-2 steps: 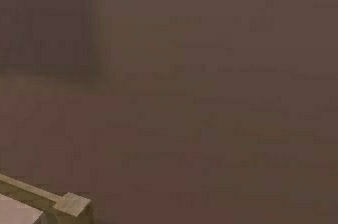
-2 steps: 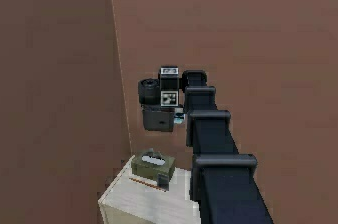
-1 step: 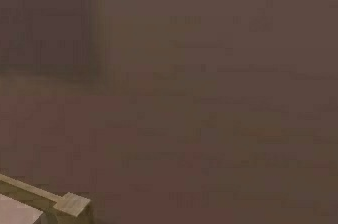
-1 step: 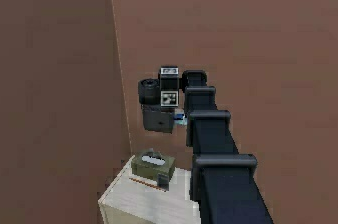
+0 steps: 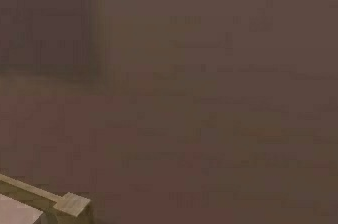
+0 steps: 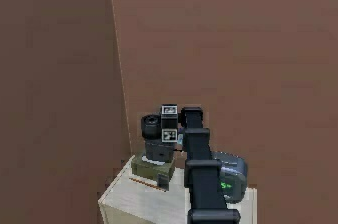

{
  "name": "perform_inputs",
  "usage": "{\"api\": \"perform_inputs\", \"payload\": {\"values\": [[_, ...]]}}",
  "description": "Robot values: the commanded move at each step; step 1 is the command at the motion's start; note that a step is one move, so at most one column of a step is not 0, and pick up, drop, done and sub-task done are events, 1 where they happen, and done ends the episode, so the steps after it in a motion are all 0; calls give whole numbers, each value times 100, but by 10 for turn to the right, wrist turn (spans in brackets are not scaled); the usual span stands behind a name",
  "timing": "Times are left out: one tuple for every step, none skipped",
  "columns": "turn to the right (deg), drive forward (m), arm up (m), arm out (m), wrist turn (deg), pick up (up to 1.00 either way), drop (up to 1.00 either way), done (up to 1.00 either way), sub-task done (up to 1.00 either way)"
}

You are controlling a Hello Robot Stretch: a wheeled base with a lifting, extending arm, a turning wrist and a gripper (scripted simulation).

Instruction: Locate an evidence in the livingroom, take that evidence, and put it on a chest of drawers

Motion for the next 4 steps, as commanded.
{"api": "perform_inputs", "payload": {"values": [[0,0,-32,0,0,0,0,0,0],[0,0,0,0,0,0,100,0,0],[0,0,8,0,0,0,0,0,0],[0,0,0,-8,0,0,0,0,0]]}}
